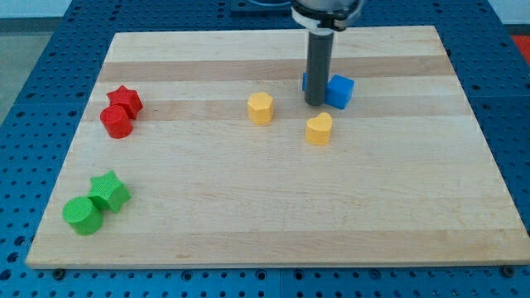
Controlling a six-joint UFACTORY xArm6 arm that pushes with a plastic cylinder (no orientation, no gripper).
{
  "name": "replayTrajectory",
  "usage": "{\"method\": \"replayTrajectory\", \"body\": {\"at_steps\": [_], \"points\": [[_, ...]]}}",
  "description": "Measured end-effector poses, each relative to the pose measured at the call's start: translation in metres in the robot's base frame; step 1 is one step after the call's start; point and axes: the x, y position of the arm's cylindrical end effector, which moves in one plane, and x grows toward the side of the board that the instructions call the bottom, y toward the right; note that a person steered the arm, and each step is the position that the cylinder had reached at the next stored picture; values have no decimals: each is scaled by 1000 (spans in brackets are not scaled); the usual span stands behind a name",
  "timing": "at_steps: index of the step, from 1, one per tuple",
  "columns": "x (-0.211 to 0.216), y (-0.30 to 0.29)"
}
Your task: Slide yellow heart towards yellow hexagon
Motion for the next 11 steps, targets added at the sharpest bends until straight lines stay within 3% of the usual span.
{"method": "replayTrajectory", "body": {"at_steps": [2,4,11], "points": [[32,40],[73,38],[48,-46]]}}
